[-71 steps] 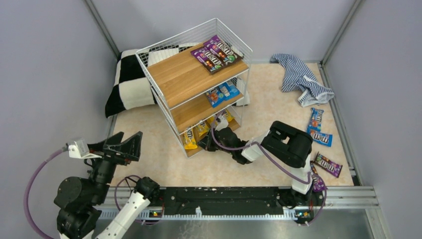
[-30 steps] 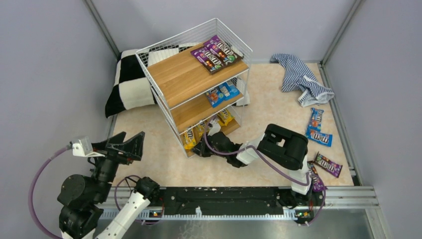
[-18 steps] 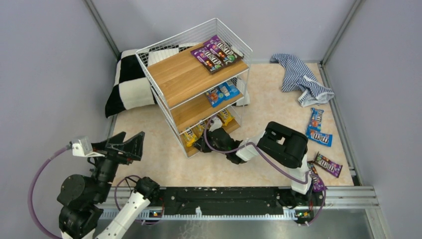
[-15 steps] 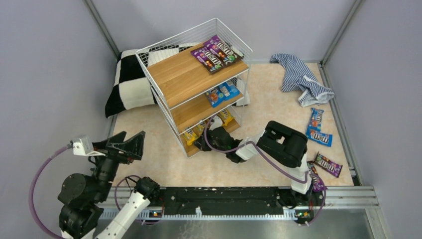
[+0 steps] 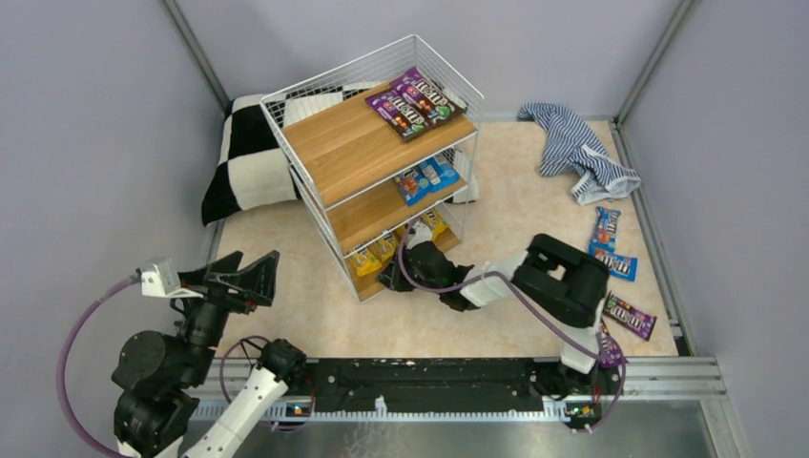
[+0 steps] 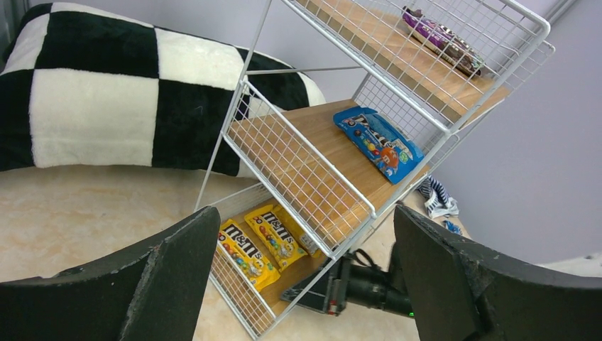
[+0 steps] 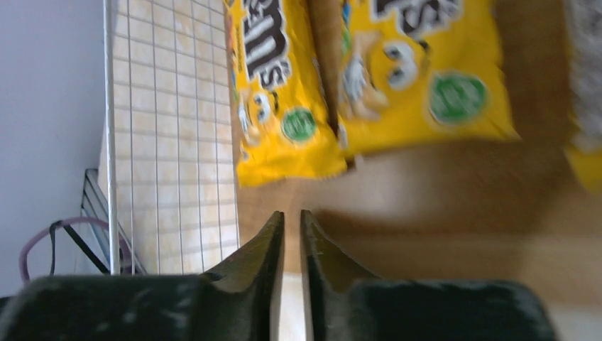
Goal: Place and organize the candy bags onto the shelf
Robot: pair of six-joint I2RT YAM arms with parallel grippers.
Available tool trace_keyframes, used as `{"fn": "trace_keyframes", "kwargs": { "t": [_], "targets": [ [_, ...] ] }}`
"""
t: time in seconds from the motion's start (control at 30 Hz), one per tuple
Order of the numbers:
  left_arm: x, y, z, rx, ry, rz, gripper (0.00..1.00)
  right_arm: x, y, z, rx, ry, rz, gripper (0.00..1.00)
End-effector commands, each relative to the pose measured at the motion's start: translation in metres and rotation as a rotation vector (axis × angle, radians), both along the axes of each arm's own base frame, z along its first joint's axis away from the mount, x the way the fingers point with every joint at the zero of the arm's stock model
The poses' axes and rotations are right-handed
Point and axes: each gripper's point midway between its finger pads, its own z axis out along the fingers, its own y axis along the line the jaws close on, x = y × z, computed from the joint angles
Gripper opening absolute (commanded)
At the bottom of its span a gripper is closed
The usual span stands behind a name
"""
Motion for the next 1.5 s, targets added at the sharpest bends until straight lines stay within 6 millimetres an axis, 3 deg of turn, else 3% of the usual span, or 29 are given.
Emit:
{"fn": "trace_keyframes", "kwargs": {
  "t": [0.0, 0.07, 0.2, 0.27, 0.33, 0.4, 0.5, 0.6, 0.77, 0.83, 0.97, 1.1, 1.23, 1.37, 1.47],
  "targets": [
    [0.006, -0.005, 0.005, 0.017, -0.014, -0.010, 0.98, -0.016, -0.036, 0.050, -0.030, -0.045, -0.008, 0.20],
    [0.007, -0.006, 0.003, 0.014, -0.017, -0.011, 0.98, -0.031, -0.070, 0.056, -0.063, -0.048, -0.030, 0.25],
    [0.010, -0.009, 0.000, 0.003, -0.030, -0.018, 0.98, -0.052, -0.157, 0.032, -0.297, -0.025, -0.134, 0.32],
    [0.012, -0.011, -0.001, 0.005, -0.032, -0.021, 0.98, -0.055, -0.198, 0.039, -0.397, -0.046, -0.211, 0.39],
    [0.014, -0.012, -0.002, 0.015, -0.030, -0.020, 0.98, -0.049, -0.231, 0.061, -0.446, -0.086, -0.304, 0.48],
    [0.015, -0.012, -0.001, 0.023, -0.032, -0.020, 0.98, -0.038, -0.261, 0.079, -0.462, -0.114, -0.400, 0.57],
    [0.015, -0.012, 0.001, 0.025, -0.039, -0.018, 0.98, -0.008, -0.308, 0.088, -0.442, -0.066, -0.552, 0.73],
    [0.012, -0.010, 0.004, 0.021, -0.042, -0.022, 0.98, 0.020, -0.345, 0.088, -0.407, -0.015, -0.647, 0.76],
    [0.004, -0.001, 0.002, 0.017, -0.031, 0.003, 0.98, 0.060, -0.427, 0.072, -0.543, 0.109, -0.832, 0.81],
    [0.002, 0.003, 0.001, 0.019, -0.029, 0.016, 0.98, 0.068, -0.454, 0.067, -0.616, 0.174, -0.881, 0.81],
    [0.001, 0.007, 0.000, 0.023, -0.030, 0.033, 0.98, 0.077, -0.479, 0.062, -0.678, 0.238, -0.901, 0.83],
    [0.005, 0.005, 0.000, 0.036, -0.034, 0.033, 0.98, 0.068, -0.517, 0.058, -0.720, 0.291, -0.993, 0.88],
    [0.011, -0.001, -0.002, 0.062, -0.030, 0.021, 0.98, 0.052, -0.537, 0.054, -0.685, 0.331, -1.085, 0.94],
    [0.015, -0.004, -0.001, 0.076, -0.028, 0.011, 0.98, 0.002, -0.571, 0.048, -0.673, 0.463, -1.434, 0.99],
    [0.015, -0.007, 0.000, 0.075, -0.034, -0.002, 0.98, -0.045, -0.584, 0.043, -0.704, 0.583, -1.636, 0.99]
  ]
}}
